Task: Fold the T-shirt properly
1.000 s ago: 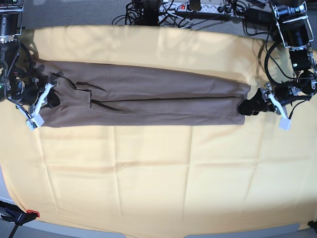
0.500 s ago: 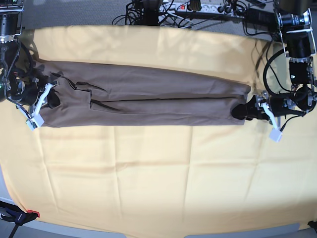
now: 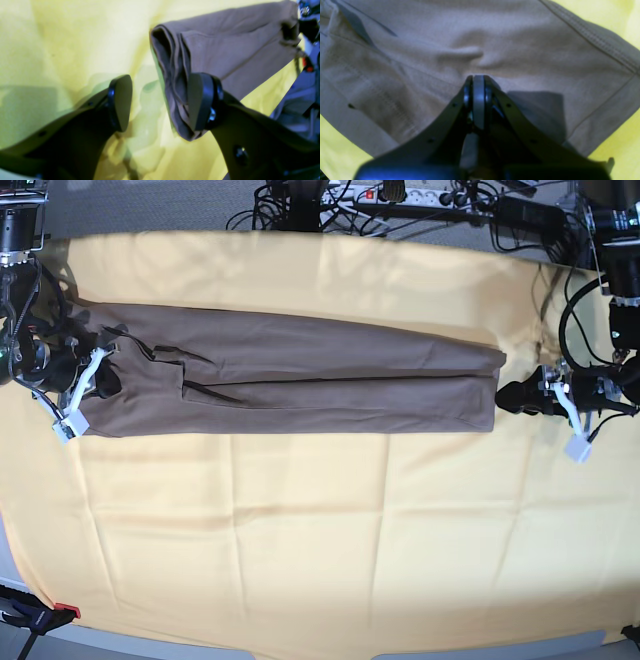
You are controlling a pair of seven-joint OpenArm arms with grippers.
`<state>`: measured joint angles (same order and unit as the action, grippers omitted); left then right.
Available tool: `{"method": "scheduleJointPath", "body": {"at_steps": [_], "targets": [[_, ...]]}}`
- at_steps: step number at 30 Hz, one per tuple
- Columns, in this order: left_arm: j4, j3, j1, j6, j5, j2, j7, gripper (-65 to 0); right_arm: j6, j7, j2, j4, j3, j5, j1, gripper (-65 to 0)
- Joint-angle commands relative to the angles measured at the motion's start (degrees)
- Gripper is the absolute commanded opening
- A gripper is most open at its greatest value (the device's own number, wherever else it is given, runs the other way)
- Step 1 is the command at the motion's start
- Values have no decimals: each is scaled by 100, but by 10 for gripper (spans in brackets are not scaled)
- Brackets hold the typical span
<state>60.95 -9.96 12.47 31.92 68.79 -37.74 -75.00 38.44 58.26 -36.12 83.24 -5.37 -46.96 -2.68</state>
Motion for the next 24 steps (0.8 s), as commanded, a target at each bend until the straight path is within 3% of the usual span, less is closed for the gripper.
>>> {"method": "scheduleJointPath", "body": {"at_steps": [1,8,21,24], "targets": [[-20,164,-20,-94,-380,-138,-343,-273,-7,85,-74,28,-4,48,61,-650],[-20,778,-20,-92,-35,-195,-450,-273,-9,85,-74,28,-4,50,61,-650],[-20,791,15,223,1220,-225,-500,-273,-11,85,-74,28,-4,33,61,-650],[-20,791,72,240,1239,-223,-500,-273,-11,76,-74,28,-4,31,63,-650]]}}
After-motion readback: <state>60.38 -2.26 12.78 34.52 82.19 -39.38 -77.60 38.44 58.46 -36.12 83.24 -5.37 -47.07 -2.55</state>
